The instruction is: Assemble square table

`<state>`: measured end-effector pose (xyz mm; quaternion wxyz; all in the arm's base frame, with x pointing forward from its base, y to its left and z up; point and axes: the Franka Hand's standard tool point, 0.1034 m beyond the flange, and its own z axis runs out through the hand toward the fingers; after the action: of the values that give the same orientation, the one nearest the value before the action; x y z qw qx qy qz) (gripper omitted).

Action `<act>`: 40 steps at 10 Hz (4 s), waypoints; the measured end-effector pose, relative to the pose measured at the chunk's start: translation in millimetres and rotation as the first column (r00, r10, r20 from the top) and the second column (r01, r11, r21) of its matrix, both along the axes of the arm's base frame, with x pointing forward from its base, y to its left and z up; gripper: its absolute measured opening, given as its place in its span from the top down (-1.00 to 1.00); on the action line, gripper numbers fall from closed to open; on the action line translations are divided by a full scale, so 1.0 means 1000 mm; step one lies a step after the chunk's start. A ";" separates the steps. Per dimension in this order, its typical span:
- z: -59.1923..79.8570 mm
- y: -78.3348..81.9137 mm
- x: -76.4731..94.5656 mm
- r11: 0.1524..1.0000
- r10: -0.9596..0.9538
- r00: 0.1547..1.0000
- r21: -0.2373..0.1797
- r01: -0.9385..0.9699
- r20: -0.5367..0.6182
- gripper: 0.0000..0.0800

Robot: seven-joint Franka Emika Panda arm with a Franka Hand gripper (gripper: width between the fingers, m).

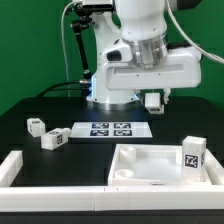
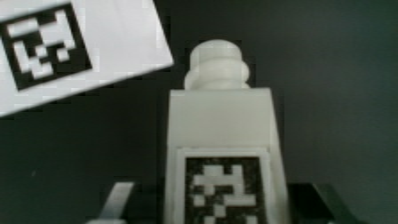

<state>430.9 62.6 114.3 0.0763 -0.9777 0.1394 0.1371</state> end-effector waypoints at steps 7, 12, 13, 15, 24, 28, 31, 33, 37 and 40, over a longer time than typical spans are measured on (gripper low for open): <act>0.057 -0.028 0.093 0.995 0.044 0.877 -0.103 0.006 0.478 0.28; 0.056 -0.049 0.169 0.971 0.163 0.633 -0.238 0.036 0.757 0.28; 0.060 -0.052 0.180 0.964 0.182 0.569 -0.259 0.057 0.802 0.28; 0.039 -0.050 0.168 0.963 0.187 0.597 -0.265 0.045 0.780 0.28; -0.021 -0.068 0.164 0.956 0.196 0.661 -0.290 0.035 0.724 0.28; -0.030 -0.069 0.167 0.956 0.195 0.673 -0.292 0.032 0.714 0.28; -0.032 -0.068 0.175 0.955 0.198 0.661 -0.294 0.036 0.723 0.28; -0.042 -0.068 0.170 0.955 0.200 0.675 -0.296 0.029 0.711 0.28; -0.052 -0.064 0.166 0.953 0.208 0.667 -0.302 0.026 0.716 0.28; -0.055 -0.064 0.164 0.956 0.199 0.693 -0.293 0.018 0.692 -0.03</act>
Offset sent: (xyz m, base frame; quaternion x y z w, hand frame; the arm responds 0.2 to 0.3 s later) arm 0.0415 -0.0249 0.0316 -0.0266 0.1689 -0.0295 0.9848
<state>595.1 -1.1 59.0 -0.0200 -0.9601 0.0677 -0.2707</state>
